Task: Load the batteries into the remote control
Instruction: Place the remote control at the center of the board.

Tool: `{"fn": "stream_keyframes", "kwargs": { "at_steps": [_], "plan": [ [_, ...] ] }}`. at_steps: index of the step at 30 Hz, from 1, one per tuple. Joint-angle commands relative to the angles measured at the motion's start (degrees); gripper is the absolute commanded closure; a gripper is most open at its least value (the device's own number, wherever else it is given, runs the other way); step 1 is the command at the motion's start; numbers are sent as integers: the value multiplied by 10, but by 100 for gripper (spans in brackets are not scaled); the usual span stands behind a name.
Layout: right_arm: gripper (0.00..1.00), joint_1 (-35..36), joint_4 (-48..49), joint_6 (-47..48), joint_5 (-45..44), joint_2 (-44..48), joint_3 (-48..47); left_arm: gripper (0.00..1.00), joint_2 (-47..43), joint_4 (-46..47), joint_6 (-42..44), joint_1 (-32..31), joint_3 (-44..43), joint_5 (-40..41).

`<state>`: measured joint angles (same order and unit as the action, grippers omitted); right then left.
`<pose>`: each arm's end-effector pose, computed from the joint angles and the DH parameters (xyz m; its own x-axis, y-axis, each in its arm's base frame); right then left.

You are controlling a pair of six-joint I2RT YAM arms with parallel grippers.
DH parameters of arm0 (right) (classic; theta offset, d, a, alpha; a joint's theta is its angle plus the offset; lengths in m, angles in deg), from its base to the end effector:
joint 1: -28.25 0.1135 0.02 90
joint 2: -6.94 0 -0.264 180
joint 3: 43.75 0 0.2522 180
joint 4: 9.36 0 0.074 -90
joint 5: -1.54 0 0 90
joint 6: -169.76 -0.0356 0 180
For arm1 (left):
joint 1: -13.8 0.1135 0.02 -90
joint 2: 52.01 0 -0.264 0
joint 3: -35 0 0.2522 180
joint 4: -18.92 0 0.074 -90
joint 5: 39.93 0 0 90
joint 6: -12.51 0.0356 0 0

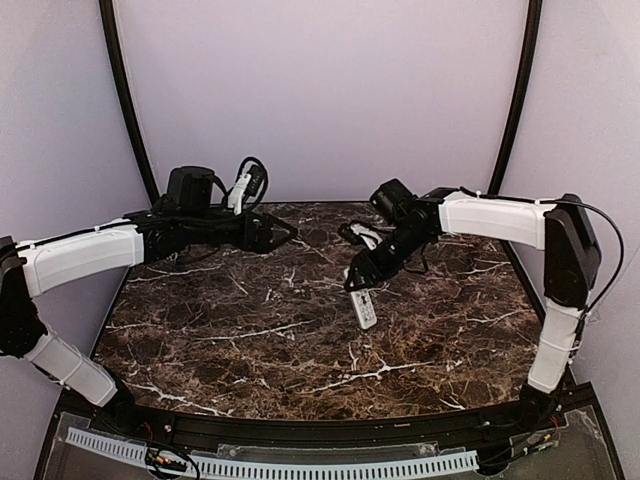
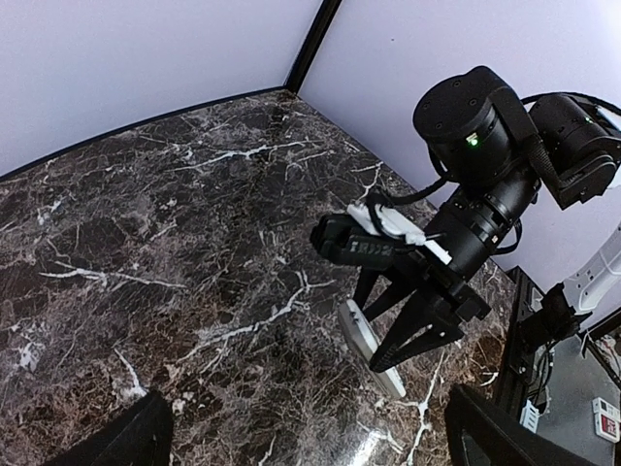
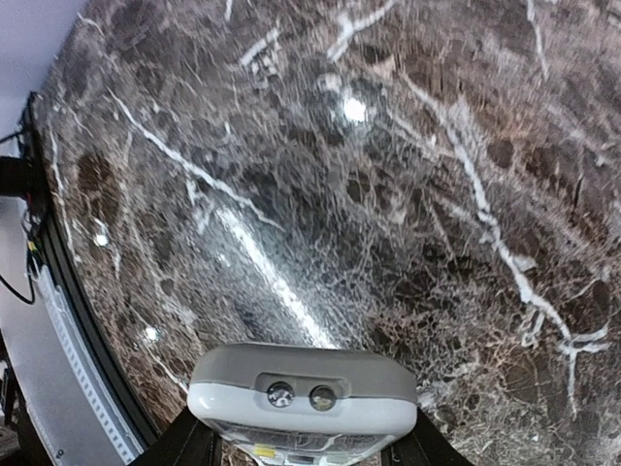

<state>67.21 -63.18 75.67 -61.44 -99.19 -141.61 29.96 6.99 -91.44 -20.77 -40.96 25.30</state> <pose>0.2950 0.2593 0.2374 -0.7371 -0.5144 -0.4383 -0.6746 0.5972 0.4338 0.2675 -0.2024 0.3158 -0.4495 0.0439 -0.8922 0.7574 0.5483 -0.3546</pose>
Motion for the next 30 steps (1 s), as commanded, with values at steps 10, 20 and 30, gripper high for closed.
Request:
{"fn": "stream_keyframes", "kwargs": {
  "at_steps": [10, 20, 30],
  "plan": [
    [88, 57, -224, 60, -143, -164, -151, 1, -41, -3, -25, 10, 53, 26],
    [87, 76, -245, 56, -187, -230, -196, 1, -49, -6, -21, 12, 70, 45],
    [66, 88, -250, 54, -194, -268, -233, 1, -52, -14, -15, 12, 69, 51]
  ]
}}
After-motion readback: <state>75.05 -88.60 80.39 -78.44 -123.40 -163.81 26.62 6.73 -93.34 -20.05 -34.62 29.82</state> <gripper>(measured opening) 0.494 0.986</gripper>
